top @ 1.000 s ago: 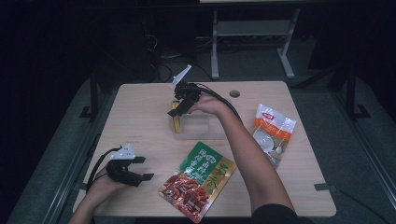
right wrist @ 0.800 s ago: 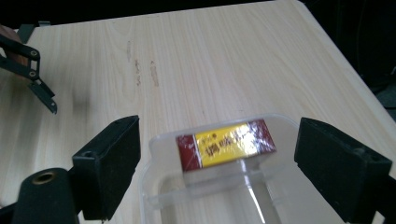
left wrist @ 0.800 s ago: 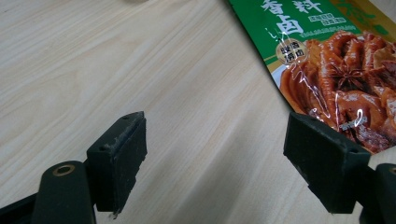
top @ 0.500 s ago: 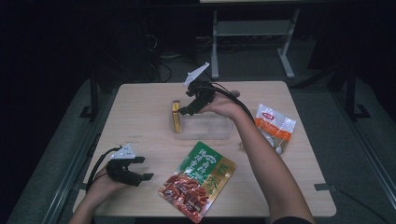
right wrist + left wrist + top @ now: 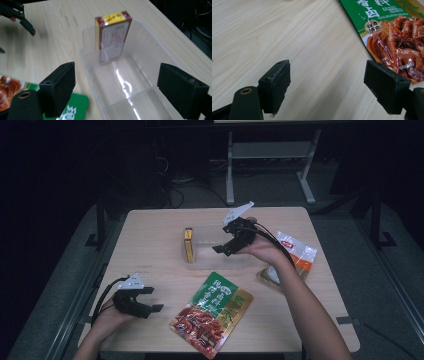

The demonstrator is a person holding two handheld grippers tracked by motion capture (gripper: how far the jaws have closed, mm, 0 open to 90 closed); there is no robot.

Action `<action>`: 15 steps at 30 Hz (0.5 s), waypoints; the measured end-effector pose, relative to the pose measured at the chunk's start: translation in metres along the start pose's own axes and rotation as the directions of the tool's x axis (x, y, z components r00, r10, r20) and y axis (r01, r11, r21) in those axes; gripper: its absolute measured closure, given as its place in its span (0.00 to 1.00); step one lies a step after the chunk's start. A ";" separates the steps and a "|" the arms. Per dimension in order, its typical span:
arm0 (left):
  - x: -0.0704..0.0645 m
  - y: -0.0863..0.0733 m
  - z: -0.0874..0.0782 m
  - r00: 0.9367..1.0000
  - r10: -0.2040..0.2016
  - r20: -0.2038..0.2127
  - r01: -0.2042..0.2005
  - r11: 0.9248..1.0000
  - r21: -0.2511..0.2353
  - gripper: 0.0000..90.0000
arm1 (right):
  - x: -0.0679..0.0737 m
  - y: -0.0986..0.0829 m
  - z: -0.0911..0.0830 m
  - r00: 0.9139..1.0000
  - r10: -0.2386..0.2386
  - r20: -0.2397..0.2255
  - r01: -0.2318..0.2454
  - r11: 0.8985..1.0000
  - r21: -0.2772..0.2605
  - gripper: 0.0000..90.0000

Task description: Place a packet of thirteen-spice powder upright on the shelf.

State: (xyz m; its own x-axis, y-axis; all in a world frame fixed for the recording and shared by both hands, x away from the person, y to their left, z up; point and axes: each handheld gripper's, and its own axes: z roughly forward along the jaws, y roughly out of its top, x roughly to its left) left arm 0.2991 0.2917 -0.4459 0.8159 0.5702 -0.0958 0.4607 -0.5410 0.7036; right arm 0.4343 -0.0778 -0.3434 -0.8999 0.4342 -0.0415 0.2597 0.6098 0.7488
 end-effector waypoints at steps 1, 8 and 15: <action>0.000 0.000 0.000 1.000 0.002 -0.002 -0.002 1.000 0.002 0.23 | 0.002 -0.006 -0.003 1.000 0.002 0.008 -0.002 1.000 -0.003 0.16; 0.000 0.001 0.000 1.000 0.010 -0.003 -0.010 1.000 0.003 0.23 | 0.018 -0.034 -0.017 0.999 0.029 0.036 -0.029 1.000 -0.001 0.16; 0.000 0.003 0.001 1.000 0.006 0.000 -0.006 1.000 0.005 0.23 | 0.036 -0.063 -0.026 0.998 0.032 0.060 -0.031 0.999 -0.012 0.16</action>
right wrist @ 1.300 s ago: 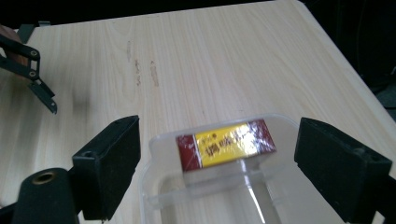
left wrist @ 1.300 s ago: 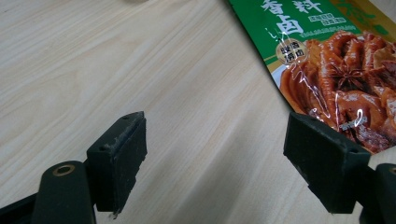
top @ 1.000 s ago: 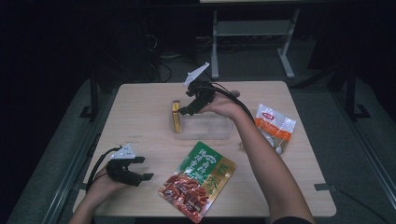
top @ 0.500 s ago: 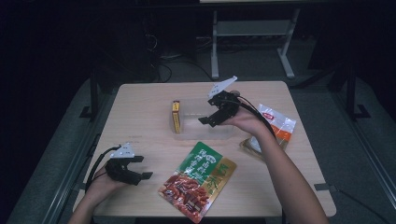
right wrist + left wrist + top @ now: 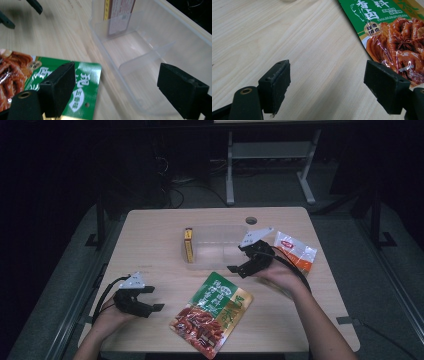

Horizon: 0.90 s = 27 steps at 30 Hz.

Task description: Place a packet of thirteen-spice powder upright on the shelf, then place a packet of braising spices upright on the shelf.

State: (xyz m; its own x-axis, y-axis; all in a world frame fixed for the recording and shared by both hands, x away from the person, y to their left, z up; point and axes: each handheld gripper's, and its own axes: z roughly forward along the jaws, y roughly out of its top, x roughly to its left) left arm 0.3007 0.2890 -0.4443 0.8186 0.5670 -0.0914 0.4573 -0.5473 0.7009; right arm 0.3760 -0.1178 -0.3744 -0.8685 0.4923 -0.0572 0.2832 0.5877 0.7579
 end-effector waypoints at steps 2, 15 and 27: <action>0.000 0.000 0.001 1.000 0.005 -0.001 -0.005 1.000 -0.003 0.23 | 0.004 -0.006 -0.002 1.000 -0.003 0.002 0.003 1.000 -0.003 0.16; -0.006 0.004 -0.001 1.000 -0.013 -0.001 0.013 1.000 -0.008 0.24 | 0.032 -0.061 -0.022 0.996 0.085 0.018 -0.085 0.996 0.017 0.16; -0.036 0.024 0.003 0.998 0.024 0.056 -0.024 1.000 -0.003 0.67 | 0.047 -0.103 -0.028 0.993 0.113 -0.037 -0.111 0.993 0.048 0.67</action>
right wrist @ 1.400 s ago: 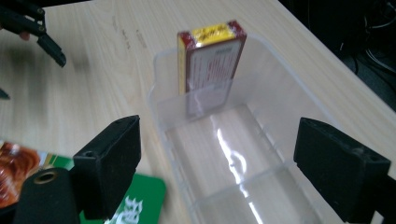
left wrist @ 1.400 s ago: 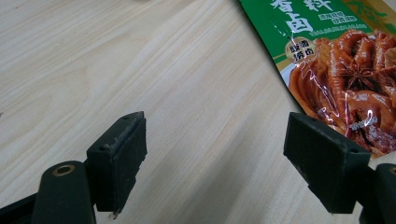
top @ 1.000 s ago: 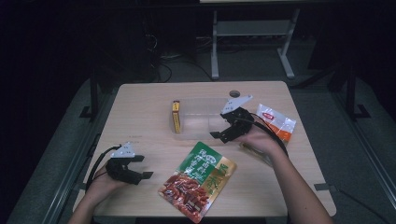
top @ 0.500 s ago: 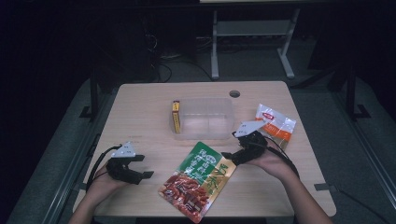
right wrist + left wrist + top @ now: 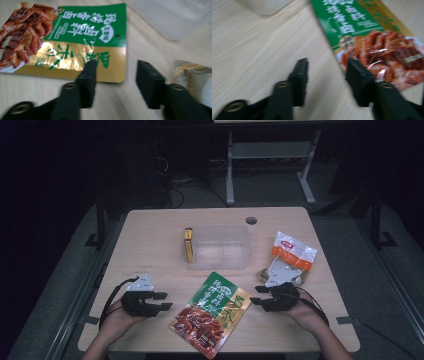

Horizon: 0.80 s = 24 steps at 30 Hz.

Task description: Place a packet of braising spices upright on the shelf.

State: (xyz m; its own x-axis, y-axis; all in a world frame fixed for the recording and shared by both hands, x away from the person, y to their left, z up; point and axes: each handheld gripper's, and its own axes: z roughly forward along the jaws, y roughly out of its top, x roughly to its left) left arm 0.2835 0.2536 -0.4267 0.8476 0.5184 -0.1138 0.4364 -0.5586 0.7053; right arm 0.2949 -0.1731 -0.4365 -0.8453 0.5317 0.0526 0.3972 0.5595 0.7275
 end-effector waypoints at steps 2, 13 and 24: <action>-0.007 0.004 0.002 1.000 0.014 0.023 -0.014 1.000 0.011 0.81 | 0.000 0.000 0.006 1.000 -0.001 -0.008 0.001 1.000 0.024 0.77; -0.046 0.005 0.024 0.990 0.036 0.139 -0.048 0.995 0.086 1.00 | -0.007 0.011 0.023 0.999 -0.021 -0.043 0.023 0.999 0.037 1.00; -0.060 -0.003 0.039 0.988 0.070 0.139 -0.093 0.982 0.165 1.00 | -0.012 0.042 0.068 0.996 -0.085 -0.033 0.087 0.993 0.079 1.00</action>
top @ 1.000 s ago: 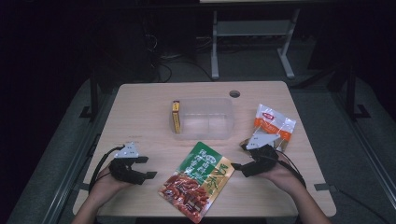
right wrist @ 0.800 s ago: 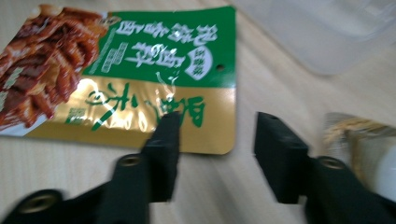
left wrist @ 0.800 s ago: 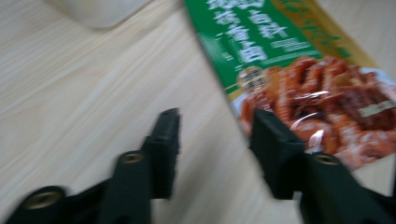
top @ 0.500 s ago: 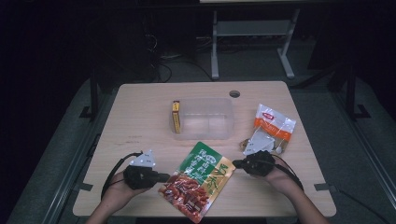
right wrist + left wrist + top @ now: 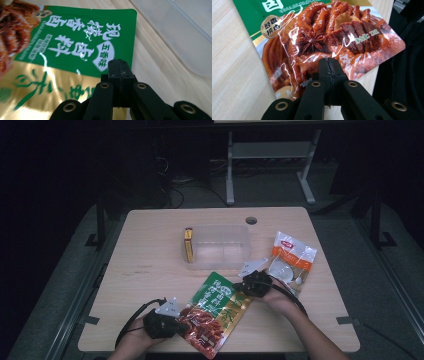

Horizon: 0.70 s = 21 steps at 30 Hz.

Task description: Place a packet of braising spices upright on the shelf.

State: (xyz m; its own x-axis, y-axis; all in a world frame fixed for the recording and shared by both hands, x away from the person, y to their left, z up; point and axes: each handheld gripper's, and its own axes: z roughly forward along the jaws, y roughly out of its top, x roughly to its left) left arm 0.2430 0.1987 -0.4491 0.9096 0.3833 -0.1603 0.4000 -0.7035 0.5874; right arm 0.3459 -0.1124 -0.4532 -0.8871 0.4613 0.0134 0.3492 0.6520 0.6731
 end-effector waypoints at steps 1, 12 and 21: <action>0.001 0.000 0.001 1.000 0.001 -0.004 -0.001 1.000 -0.005 1.00 | -0.001 0.002 0.004 1.000 0.000 0.002 0.000 1.000 0.004 1.00; 0.007 -0.001 0.000 1.000 0.003 -0.016 -0.003 1.000 0.009 1.00 | -0.004 0.004 0.019 1.000 -0.012 0.006 0.012 1.000 0.012 1.00; 0.008 -0.003 -0.005 0.998 -0.009 -0.063 0.011 1.000 0.029 1.00 | -0.004 0.005 0.021 1.000 -0.019 0.011 0.019 1.000 0.023 1.00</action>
State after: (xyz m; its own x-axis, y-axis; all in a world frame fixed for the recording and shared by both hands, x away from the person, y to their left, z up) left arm 0.2480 0.2070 -0.4482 0.8971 0.4264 -0.1154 0.4129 -0.7165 0.5622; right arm 0.3571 -0.0982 -0.4648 -0.8901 0.4558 -0.0076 0.3396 0.6742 0.6558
